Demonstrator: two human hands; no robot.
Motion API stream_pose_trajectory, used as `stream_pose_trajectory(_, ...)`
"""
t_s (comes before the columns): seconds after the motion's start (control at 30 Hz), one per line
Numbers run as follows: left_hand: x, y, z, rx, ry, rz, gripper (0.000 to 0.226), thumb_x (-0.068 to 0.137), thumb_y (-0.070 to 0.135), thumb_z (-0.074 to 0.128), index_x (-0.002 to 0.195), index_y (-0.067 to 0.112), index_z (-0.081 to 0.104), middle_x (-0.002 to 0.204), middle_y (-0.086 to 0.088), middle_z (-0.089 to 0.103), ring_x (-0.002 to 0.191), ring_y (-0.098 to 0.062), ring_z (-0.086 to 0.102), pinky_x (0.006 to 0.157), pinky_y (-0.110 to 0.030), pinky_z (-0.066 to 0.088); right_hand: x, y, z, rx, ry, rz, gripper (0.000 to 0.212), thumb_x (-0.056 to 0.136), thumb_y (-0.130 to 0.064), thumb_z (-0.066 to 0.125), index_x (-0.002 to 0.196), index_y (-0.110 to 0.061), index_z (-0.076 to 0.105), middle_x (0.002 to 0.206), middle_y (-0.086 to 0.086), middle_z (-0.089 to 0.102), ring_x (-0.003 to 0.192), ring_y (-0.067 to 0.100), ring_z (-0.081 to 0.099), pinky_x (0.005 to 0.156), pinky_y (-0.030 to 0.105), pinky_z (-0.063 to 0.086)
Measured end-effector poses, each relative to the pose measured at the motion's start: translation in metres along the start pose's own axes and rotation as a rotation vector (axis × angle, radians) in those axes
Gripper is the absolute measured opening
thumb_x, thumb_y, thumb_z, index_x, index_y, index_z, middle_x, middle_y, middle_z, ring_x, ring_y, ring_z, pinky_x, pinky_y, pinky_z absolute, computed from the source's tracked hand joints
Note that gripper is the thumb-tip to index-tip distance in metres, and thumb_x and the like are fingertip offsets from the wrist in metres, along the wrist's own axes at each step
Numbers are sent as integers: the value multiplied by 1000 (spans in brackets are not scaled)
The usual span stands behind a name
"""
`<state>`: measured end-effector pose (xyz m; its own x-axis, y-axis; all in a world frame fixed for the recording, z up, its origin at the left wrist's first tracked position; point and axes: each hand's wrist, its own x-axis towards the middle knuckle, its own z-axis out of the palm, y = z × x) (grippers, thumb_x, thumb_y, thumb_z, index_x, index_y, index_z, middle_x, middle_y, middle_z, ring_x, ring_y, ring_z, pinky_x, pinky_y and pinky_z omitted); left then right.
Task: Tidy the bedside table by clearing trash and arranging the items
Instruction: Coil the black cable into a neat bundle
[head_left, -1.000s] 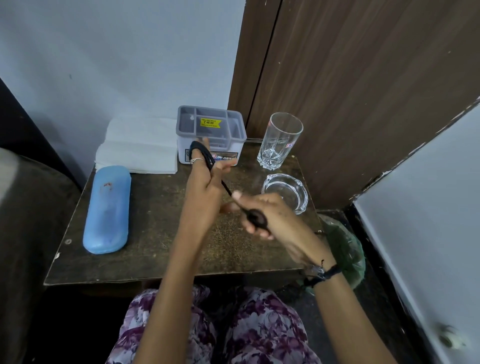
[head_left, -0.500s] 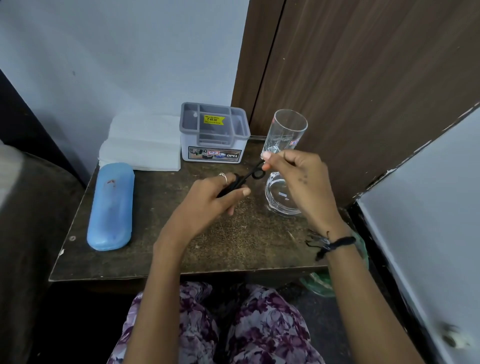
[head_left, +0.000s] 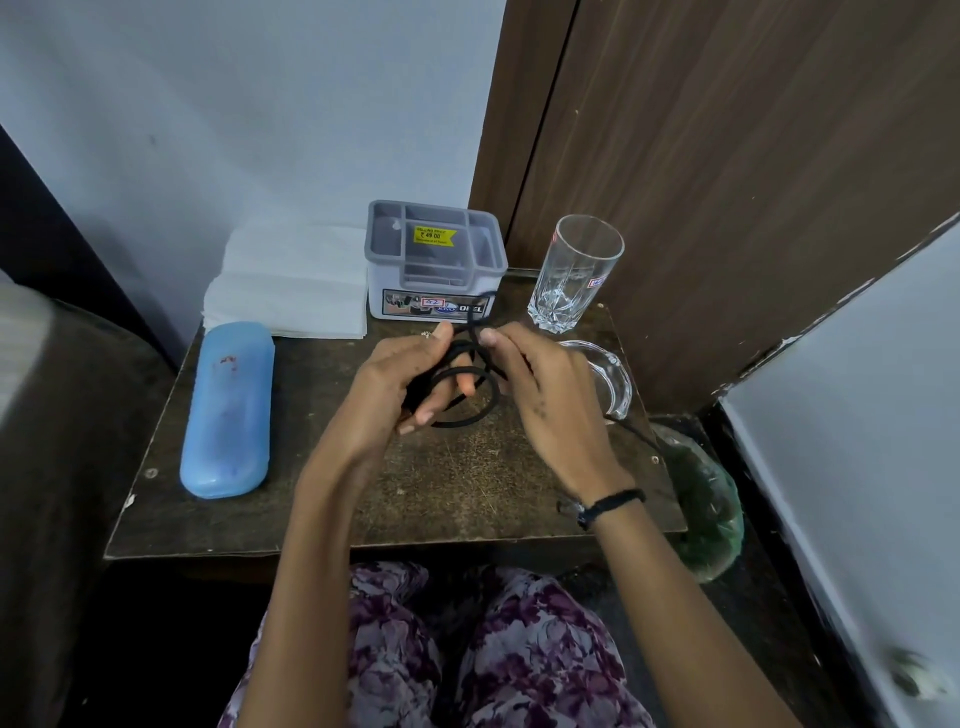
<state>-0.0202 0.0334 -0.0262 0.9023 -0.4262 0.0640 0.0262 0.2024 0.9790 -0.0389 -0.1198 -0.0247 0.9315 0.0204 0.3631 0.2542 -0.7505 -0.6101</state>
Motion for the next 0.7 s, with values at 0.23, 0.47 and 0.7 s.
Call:
stream_pose_trajectory(0.23, 4, -8, -3, -91, 66, -35, 51, 97, 35, 33, 57, 21, 61, 33, 7, 35, 28, -4, 20, 34, -15, 18, -16, 8, 15, 186, 177, -61, 23, 89, -38, 54, 94, -17, 62, 61, -19, 49, 55, 0, 48, 52, 15, 36)
stream_pose_trajectory(0.47, 4, -10, -18, -22, 209, -79, 53, 97, 34, 34, 52, 21, 58, 32, 6, 33, 28, -4, 20, 33, -15, 19, -9, 23, 1, 338, 397, 144, 24, 96, -30, 46, 76, -26, 58, 60, -12, 57, 48, 3, 42, 47, 22, 34)
stream_pose_trajectory(0.7, 8, -9, -16, -664, 183, 52, 40, 99, 31, 32, 87, 14, 66, 49, 6, 55, 36, -2, 42, 38, -10, 36, -18, 24, 11, 7, 112, 166, 32, 97, -35, 43, 76, -20, 62, 51, -10, 50, 41, 3, 44, 42, 14, 30)
